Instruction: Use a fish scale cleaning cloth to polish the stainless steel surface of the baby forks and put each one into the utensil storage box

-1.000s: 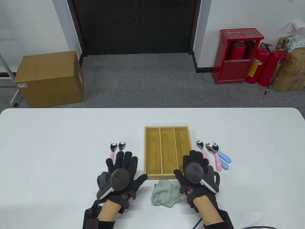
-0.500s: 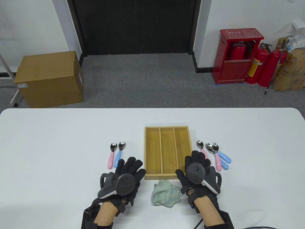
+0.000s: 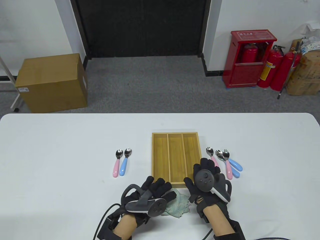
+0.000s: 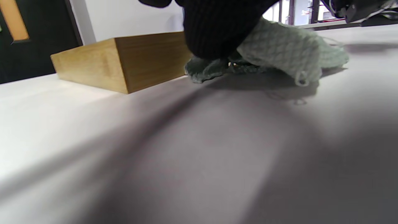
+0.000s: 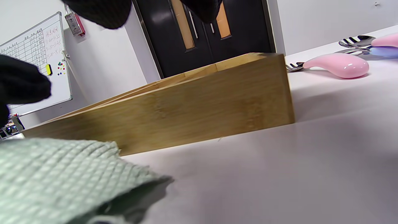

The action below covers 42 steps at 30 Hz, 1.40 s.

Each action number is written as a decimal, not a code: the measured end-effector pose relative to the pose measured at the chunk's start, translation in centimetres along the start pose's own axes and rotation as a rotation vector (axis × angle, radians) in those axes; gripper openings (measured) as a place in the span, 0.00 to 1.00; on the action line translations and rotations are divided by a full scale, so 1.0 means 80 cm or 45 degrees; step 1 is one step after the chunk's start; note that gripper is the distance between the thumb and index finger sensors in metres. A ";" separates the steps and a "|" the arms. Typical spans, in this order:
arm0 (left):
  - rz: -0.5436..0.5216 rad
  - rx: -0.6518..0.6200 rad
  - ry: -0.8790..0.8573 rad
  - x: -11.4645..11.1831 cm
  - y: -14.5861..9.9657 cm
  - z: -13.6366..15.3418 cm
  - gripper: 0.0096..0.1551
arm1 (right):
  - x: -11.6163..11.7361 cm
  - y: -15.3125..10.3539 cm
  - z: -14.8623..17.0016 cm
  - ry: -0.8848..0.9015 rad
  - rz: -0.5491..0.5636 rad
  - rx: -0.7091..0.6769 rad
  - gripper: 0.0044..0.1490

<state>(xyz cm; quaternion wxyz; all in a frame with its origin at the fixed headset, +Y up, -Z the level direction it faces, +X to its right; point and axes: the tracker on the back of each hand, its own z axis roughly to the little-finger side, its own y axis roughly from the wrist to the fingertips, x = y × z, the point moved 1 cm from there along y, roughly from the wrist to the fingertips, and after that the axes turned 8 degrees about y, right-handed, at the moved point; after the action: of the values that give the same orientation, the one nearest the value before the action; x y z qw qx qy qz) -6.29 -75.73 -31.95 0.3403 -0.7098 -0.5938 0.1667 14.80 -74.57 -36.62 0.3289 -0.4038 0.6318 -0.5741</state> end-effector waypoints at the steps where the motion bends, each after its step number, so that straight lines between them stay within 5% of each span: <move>1: -0.008 -0.022 0.010 0.000 0.001 -0.004 0.45 | 0.000 0.001 0.000 0.002 -0.003 0.001 0.50; 13: -0.068 -0.016 -0.030 0.003 0.006 -0.012 0.29 | 0.002 0.002 0.002 0.012 -0.022 0.023 0.49; 17: -0.186 0.022 -0.169 0.008 0.002 -0.005 0.26 | 0.002 0.002 0.003 0.016 -0.023 0.026 0.49; 42: -0.696 0.531 -0.981 0.018 -0.081 0.123 0.24 | -0.001 0.001 0.005 0.020 -0.024 0.044 0.49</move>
<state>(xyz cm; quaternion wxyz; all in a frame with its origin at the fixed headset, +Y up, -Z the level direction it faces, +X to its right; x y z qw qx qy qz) -17.01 -71.10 -34.32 0.2623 -0.3329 -0.7941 0.4357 15.19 -74.72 -36.74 0.3255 -0.3997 0.6203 -0.5912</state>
